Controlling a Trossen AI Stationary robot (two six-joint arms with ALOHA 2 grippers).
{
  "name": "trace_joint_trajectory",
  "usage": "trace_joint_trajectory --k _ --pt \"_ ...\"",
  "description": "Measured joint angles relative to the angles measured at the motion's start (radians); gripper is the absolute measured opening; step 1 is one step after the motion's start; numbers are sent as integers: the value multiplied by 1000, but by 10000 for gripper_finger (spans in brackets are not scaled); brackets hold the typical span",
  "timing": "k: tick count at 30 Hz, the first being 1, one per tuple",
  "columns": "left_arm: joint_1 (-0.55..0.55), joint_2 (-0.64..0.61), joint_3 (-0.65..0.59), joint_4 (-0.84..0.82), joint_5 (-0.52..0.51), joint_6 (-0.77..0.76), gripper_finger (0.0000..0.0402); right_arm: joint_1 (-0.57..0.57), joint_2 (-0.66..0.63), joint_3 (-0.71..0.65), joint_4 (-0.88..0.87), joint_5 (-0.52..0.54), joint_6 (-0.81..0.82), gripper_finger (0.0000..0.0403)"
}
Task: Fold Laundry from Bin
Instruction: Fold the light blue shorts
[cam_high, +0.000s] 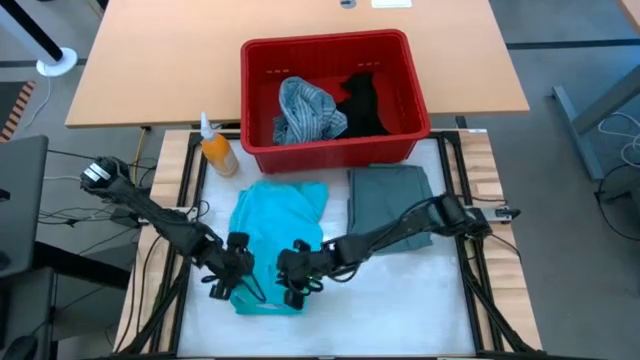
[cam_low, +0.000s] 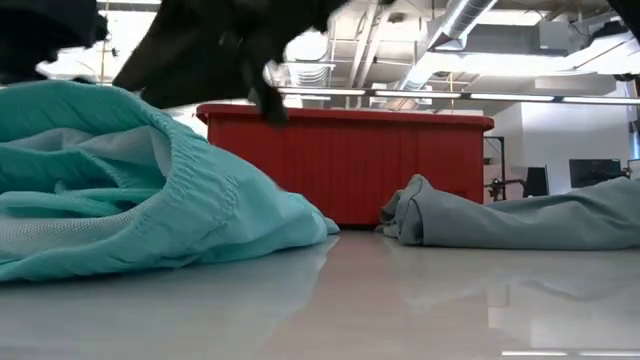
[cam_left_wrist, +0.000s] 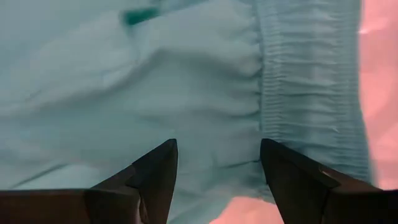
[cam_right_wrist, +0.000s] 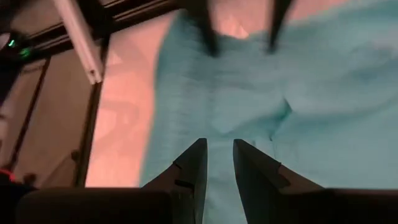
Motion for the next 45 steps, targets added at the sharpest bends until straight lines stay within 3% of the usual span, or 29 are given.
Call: trace_joint_trajectory --k 9,15,17,21,23,29,37,41,45 --pt "-100 62 -6 182 115 -286 219 76 86 2 -78 -27 39 107" --pt "-123 12 59 266 151 -401 219 116 92 3 -172 -29 -4 107" --pt "-119 -19 110 254 91 -402 219 128 91 3 -177 -29 -21 107" --pt "-119 -46 200 148 -233 -398 219 148 90 2 -167 -29 -32 107" --pt "-128 -32 212 106 -333 -362 219 159 88 2 -163 -30 -33 107" --pt "-131 73 205 105 -369 -301 219 190 68 -1 -165 -30 -34 107" --pt "-131 284 205 78 -171 -300 219 175 52 -2 -174 -30 -28 107" --pt "-134 309 205 64 -122 -297 219 161 52 -2 -198 -30 -24 107" --pt "-135 294 205 18 1 -305 219 140 50 -1 -237 -30 -17 107"
